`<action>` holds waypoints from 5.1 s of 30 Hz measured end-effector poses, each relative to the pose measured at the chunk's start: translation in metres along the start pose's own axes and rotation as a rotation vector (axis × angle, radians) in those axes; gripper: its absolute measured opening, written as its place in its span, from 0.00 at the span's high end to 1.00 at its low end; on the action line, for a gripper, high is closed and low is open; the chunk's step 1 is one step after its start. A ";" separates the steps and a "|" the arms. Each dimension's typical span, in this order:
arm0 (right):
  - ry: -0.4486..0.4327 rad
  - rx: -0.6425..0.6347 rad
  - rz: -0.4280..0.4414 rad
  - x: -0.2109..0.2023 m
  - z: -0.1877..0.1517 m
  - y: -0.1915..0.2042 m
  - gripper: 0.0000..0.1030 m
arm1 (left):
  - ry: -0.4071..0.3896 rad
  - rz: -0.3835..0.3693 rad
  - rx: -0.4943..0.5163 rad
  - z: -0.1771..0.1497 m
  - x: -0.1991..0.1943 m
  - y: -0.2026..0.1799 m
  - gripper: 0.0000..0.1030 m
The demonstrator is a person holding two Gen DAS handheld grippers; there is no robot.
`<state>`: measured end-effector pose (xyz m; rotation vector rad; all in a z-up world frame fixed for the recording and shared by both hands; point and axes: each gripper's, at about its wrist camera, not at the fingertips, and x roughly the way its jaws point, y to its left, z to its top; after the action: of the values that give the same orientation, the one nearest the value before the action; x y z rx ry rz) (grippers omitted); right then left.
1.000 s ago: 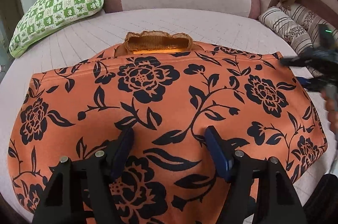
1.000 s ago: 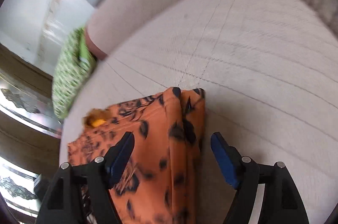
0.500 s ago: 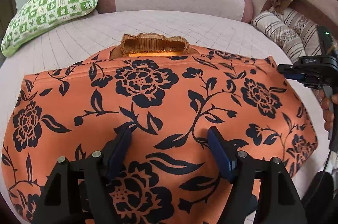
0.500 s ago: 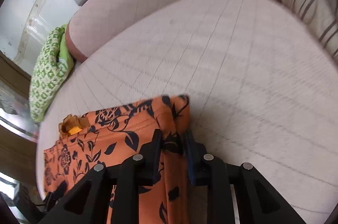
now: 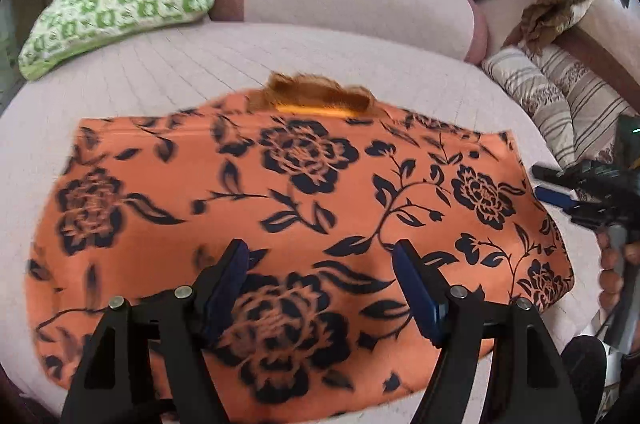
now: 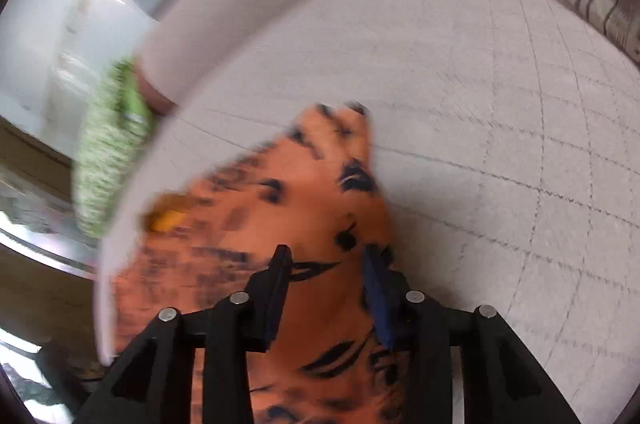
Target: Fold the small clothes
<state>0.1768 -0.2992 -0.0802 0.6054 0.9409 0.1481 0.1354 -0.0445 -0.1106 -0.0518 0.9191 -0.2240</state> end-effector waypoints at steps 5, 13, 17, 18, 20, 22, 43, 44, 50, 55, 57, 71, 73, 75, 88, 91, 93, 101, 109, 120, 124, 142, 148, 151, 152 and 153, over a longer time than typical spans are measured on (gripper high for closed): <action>0.074 -0.045 -0.070 0.015 -0.018 -0.013 0.30 | 0.038 -0.014 -0.045 -0.012 -0.001 0.018 0.27; -0.067 -0.125 0.001 -0.038 -0.036 0.040 0.34 | -0.056 -0.108 -0.160 -0.010 -0.068 0.069 0.27; 0.004 -0.175 -0.001 -0.017 -0.057 0.056 0.29 | -0.145 -0.065 -0.319 -0.035 -0.105 0.132 0.28; 0.039 -0.167 -0.019 -0.006 -0.064 0.050 0.29 | -0.145 -0.054 -0.359 -0.042 -0.107 0.145 0.28; 0.105 -0.110 -0.030 0.013 -0.071 0.031 0.29 | -0.090 -0.045 -0.476 -0.055 -0.099 0.176 0.29; 0.074 -0.111 -0.006 0.010 -0.075 0.026 0.28 | -0.063 -0.085 -0.540 -0.064 -0.093 0.190 0.29; 0.091 -0.124 0.018 0.008 -0.073 0.027 0.27 | -0.086 0.038 -0.321 -0.001 -0.083 0.183 0.41; 0.091 -0.125 0.021 0.008 -0.073 0.027 0.27 | -0.065 0.015 -0.314 0.013 -0.067 0.190 0.41; 0.091 -0.117 0.054 0.008 -0.072 0.022 0.26 | 0.120 -0.036 -0.295 0.064 0.027 0.216 0.56; 0.080 -0.132 0.066 0.007 -0.074 0.022 0.25 | 0.063 -0.062 -0.251 0.077 0.031 0.226 0.95; 0.081 -0.134 0.065 0.008 -0.074 0.023 0.25 | 0.067 -0.026 -0.211 0.072 0.041 0.228 0.95; 0.064 -0.096 0.154 -0.010 -0.052 0.041 0.18 | -0.122 0.041 -0.072 0.042 -0.051 0.176 0.41; 0.075 -0.065 0.203 -0.003 -0.045 0.038 0.18 | -0.123 -0.002 -0.106 0.034 -0.055 0.162 0.31; 0.114 0.032 0.189 0.018 -0.042 0.016 0.18 | -0.111 -0.033 -0.156 0.020 -0.054 0.152 0.29; 0.109 0.237 0.202 0.063 0.050 -0.029 0.37 | 0.037 0.048 -0.029 -0.016 -0.012 0.117 0.28; 0.070 0.270 0.293 0.050 0.054 -0.024 0.35 | 0.032 0.050 -0.018 -0.017 -0.012 0.119 0.28; 0.064 0.179 0.302 0.049 0.060 -0.008 0.32 | 0.030 0.054 -0.016 -0.018 -0.012 0.118 0.26; 0.013 0.110 0.136 0.049 0.058 0.007 0.31 | 0.047 0.059 -0.041 -0.016 -0.013 0.117 0.25; 0.121 0.000 0.127 0.012 -0.031 0.026 0.25 | 0.052 0.058 -0.048 -0.019 -0.017 0.117 0.25; 0.009 0.120 0.072 -0.051 -0.089 -0.001 0.25 | 0.064 0.074 -0.057 -0.018 -0.031 0.108 0.25; 0.027 0.226 0.081 -0.053 -0.114 -0.021 0.25 | 0.024 0.080 -0.068 -0.017 -0.042 0.098 0.25; -0.039 0.314 0.048 -0.028 -0.088 -0.047 0.87 | 0.042 0.059 0.060 -0.020 -0.004 0.003 0.23; 0.001 0.263 -0.027 -0.027 -0.103 -0.059 0.87 | 0.077 0.121 0.114 -0.017 0.014 -0.008 0.23; -0.008 0.296 0.044 -0.043 -0.098 -0.066 0.61 | 0.052 0.138 0.140 -0.015 0.013 -0.017 0.23; -0.029 0.274 0.029 -0.053 -0.098 -0.065 0.47 | 0.044 0.116 0.134 -0.011 0.010 -0.020 0.23; -0.061 0.256 0.017 -0.064 -0.095 -0.064 0.28 | 0.031 0.097 0.137 -0.006 0.007 -0.025 0.23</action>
<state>0.0544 -0.3358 -0.1117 0.8500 0.9027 0.0240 0.1303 -0.0699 -0.1163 0.1227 0.9329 -0.1972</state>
